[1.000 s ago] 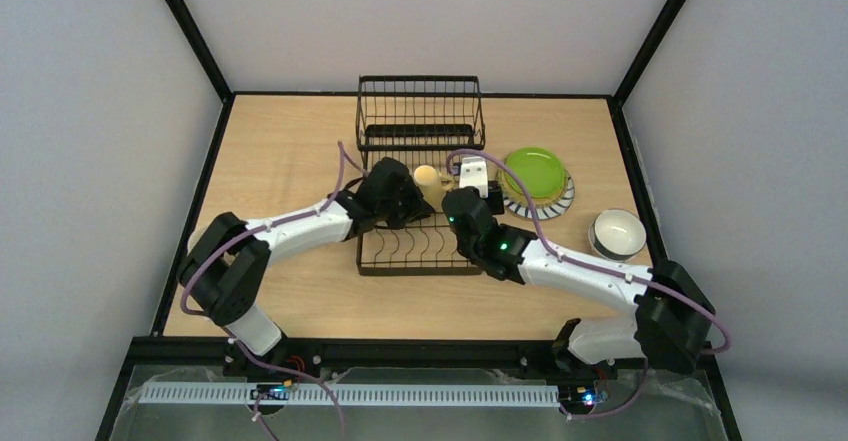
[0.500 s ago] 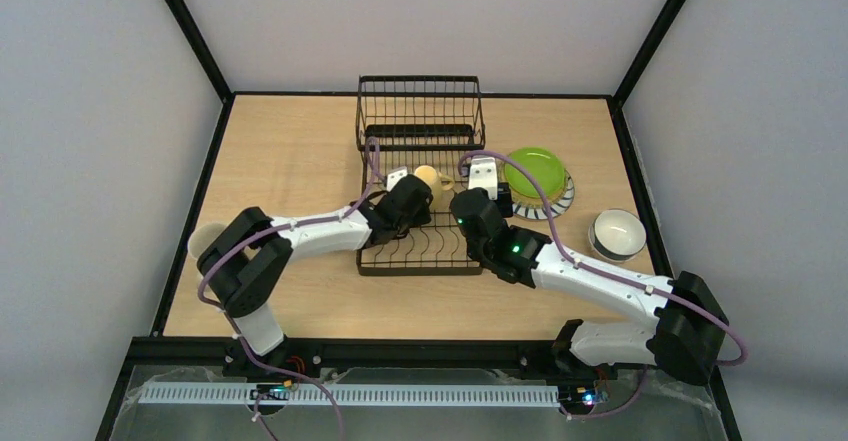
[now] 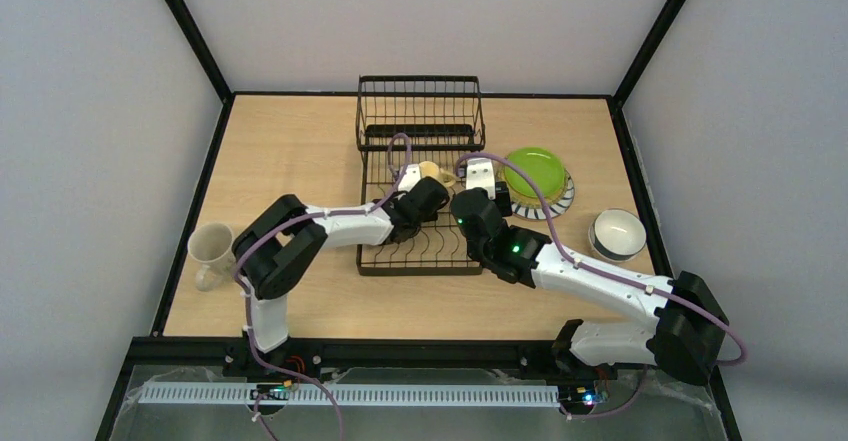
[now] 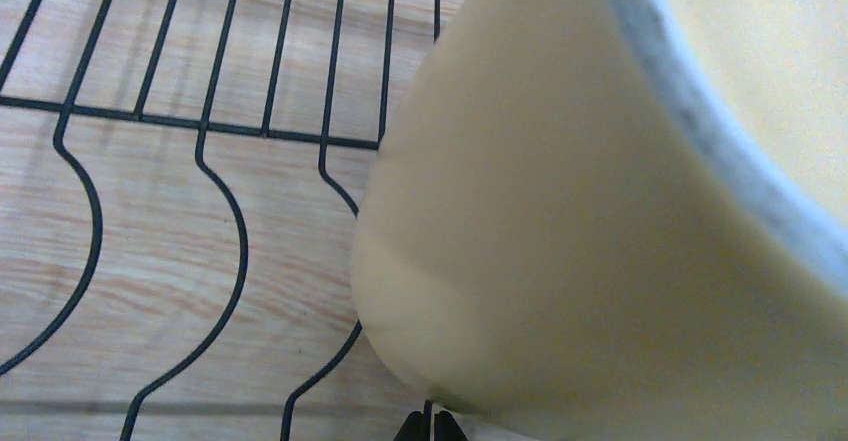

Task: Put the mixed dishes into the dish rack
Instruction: Move the cup from the dish rack.

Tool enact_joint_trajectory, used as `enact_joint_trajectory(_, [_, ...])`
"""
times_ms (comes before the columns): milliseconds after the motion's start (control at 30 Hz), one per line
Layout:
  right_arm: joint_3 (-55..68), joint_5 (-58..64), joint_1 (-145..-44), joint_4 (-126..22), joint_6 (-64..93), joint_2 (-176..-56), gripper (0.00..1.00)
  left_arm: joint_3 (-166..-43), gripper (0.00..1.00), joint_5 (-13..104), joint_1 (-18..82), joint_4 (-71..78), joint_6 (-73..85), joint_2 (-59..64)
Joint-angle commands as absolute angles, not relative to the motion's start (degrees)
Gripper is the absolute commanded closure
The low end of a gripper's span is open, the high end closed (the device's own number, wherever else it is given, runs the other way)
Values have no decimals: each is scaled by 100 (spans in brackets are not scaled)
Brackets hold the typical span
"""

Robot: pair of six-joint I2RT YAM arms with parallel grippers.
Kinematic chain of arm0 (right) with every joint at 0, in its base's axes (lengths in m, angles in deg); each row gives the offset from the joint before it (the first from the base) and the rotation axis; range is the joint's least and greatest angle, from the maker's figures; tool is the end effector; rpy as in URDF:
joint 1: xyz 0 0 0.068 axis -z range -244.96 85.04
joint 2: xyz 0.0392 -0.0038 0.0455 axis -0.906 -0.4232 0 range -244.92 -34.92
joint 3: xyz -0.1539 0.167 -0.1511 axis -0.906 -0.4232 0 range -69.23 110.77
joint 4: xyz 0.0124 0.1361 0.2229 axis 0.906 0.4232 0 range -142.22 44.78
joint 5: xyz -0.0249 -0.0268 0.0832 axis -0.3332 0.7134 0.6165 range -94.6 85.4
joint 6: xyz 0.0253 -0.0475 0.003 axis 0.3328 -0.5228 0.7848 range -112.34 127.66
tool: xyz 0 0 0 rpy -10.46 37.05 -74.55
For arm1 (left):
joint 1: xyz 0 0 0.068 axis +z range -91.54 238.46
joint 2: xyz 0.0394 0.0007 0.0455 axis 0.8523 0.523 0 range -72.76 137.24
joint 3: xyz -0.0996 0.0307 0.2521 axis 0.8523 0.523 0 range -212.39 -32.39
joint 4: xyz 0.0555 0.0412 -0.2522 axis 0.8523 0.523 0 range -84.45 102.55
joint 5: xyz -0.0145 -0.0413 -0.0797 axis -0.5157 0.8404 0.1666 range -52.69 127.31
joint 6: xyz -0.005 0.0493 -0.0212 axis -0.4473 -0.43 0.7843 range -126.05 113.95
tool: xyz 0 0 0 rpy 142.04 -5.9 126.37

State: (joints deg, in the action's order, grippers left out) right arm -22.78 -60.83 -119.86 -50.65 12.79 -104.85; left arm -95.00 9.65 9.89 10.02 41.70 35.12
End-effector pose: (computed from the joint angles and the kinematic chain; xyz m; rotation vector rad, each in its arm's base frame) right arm 0.1754 0.1982 0.2792 -0.1930 1.8049 -0.2478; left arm 0.2667 -0.2773 0.1524 -0.1924 2.3184 -0.2524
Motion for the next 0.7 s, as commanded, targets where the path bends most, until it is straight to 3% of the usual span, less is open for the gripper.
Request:
enact_joint_trajectory(0, [-2159,-6098,-12027,-5160,1198,-10488,100,-9878,98,596,961,721,4015,3779])
enact_joint_trajectory(667, [-2370,-6196,-12025,-5406,1118,-10471,100,-11398,98,698,968,1024,3727,4844])
